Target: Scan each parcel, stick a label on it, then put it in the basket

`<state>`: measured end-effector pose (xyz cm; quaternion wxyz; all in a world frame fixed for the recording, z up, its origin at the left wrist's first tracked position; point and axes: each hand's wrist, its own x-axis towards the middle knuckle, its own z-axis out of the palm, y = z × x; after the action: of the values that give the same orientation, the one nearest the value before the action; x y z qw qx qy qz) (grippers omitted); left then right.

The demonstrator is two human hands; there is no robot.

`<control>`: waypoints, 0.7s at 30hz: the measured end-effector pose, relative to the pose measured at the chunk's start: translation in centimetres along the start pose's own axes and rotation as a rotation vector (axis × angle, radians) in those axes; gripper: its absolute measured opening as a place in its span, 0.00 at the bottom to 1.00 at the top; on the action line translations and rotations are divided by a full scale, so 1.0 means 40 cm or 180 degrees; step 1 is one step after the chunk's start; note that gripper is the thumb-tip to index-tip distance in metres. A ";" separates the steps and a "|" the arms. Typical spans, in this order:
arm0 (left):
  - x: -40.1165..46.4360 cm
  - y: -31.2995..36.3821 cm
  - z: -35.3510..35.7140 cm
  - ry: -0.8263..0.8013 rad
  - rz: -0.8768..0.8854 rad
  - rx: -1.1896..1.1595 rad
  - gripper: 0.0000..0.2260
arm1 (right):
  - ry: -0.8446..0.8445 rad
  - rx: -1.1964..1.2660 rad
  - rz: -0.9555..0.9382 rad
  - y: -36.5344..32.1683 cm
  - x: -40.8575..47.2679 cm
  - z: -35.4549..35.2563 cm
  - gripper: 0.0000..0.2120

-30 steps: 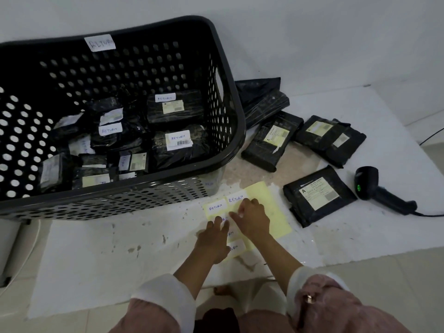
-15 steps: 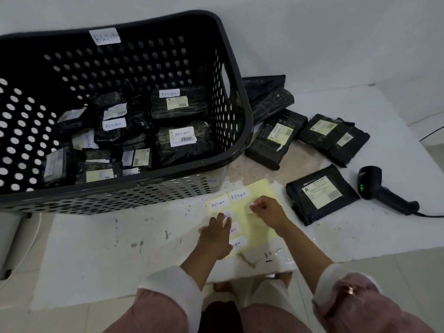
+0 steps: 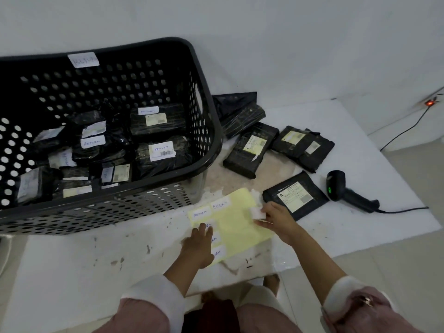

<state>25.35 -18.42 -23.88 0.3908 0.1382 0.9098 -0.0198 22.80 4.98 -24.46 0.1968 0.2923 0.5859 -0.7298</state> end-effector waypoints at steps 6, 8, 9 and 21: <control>0.020 0.025 -0.052 0.0411 -0.0285 -0.0291 0.20 | 0.0511 -0.0153 -0.0312 -0.051 -0.035 -0.094 0.10; 0.030 0.045 -0.076 0.0950 -0.0330 -0.0013 0.16 | 0.0613 -0.0419 -0.0488 -0.055 -0.049 -0.099 0.11; 0.036 0.063 -0.088 0.1205 -0.0251 -0.0125 0.14 | 0.0620 -0.0502 -0.0574 -0.054 -0.054 -0.098 0.11; 0.113 0.394 -0.197 0.1200 -0.0536 -0.3817 0.10 | -0.0250 -0.2286 -0.1969 -0.063 -0.055 -0.114 0.12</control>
<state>21.04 -1.08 -20.51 0.2305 -0.1756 0.8238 0.4873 23.75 9.89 -21.79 0.0809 -0.0103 0.8528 -0.5158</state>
